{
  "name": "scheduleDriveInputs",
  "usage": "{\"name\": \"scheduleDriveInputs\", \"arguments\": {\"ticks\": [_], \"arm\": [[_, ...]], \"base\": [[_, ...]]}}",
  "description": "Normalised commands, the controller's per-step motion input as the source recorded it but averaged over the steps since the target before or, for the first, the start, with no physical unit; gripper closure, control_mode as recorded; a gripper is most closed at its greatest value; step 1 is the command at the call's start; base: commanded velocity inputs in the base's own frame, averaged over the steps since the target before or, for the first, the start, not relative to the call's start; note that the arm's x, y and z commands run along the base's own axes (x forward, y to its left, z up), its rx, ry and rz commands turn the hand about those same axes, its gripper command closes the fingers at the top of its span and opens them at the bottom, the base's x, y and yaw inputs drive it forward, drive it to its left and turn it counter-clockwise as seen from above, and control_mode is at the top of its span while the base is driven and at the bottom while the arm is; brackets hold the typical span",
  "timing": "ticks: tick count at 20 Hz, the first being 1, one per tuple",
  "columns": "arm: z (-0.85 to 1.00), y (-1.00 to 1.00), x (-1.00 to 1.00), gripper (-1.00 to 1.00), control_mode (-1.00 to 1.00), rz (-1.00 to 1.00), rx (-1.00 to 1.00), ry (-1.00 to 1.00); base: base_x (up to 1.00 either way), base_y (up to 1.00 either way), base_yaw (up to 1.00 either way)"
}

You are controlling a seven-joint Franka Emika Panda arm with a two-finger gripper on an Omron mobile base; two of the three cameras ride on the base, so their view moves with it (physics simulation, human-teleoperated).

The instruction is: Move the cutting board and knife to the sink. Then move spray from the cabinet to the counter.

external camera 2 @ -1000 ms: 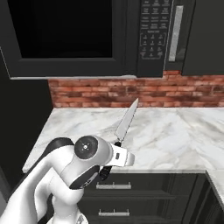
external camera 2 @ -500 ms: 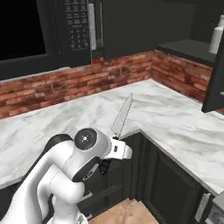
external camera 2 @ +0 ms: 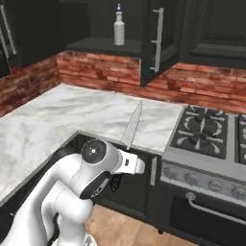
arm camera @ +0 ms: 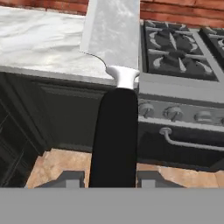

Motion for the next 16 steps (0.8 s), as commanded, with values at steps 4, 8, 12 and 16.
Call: {"name": "scheduleDriveInputs", "arguments": {"ticks": [4, 8, 12, 16], "arm": [[0.0, 0.0, 0.0, 1.0, 1.0, 0.0, 0.0, 0.0], [0.0, 0.0, 0.0, 1.0, 1.0, 0.0, 0.0, 0.0], [0.0, 0.0, 0.0, 1.0, 1.0, 0.0, 0.0, 0.0], [0.0, 0.0, 0.0, 1.0, 1.0, 0.0, 0.0, 0.0]], "base": [[-0.3, 0.0, -0.88], [-0.31, 0.0, -0.87], [-0.03, 0.0, -0.94], [0.0, 0.0, -0.96]]}}
